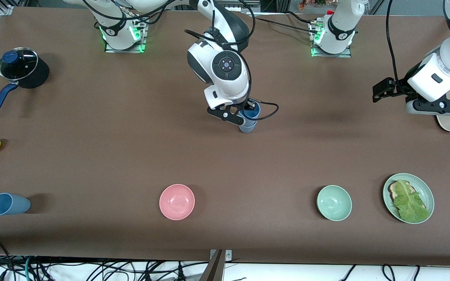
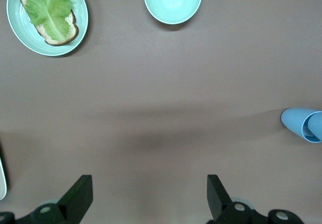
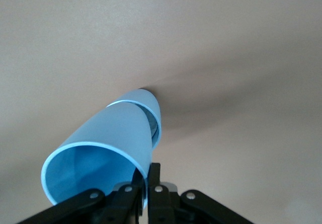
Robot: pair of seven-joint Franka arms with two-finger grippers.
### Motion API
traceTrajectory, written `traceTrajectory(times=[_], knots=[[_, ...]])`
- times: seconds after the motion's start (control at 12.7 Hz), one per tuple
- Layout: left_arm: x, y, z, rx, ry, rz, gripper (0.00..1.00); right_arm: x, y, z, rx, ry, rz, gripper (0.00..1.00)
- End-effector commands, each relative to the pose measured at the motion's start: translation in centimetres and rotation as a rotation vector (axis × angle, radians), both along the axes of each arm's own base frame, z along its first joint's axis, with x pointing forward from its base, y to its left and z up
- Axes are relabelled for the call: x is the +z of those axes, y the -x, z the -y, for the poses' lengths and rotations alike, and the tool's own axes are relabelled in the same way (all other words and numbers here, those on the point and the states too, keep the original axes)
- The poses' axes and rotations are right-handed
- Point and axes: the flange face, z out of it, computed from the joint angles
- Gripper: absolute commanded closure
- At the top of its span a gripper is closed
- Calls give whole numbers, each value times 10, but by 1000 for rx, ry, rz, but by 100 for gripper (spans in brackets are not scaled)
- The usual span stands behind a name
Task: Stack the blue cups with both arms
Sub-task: 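Lower the cup into the other cup and open the right gripper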
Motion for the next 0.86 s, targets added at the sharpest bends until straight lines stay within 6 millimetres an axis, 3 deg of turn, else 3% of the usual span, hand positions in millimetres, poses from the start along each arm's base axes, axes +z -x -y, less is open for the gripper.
traceTrajectory(times=[0.0, 0.08, 0.24, 0.31, 0.55, 0.71, 0.79], knots=[[1, 2, 1, -2, -8, 3, 0, 2, 1, -1, 9, 2, 11, 100], [1, 2, 1, -2, -8, 3, 0, 2, 1, -1, 7, 3, 12, 97], [2, 2, 1, 0, -8, 4, 0, 2, 0, 0, 4, 2, 12, 67], [2, 2, 1, 0, -8, 6, 0, 2, 1, -1, 3, 0, 9, 58], [2, 2, 2, -3, -8, 4, 0, 12, -5, 5, 1, -11, 19, 38], [2, 2, 1, -2, -8, 4, 0, 28, -29, 42, -1, -21, 29, 0], [2, 2, 2, -3, -8, 4, 0, 41, -40, 73, 46, -31, 36, 0]])
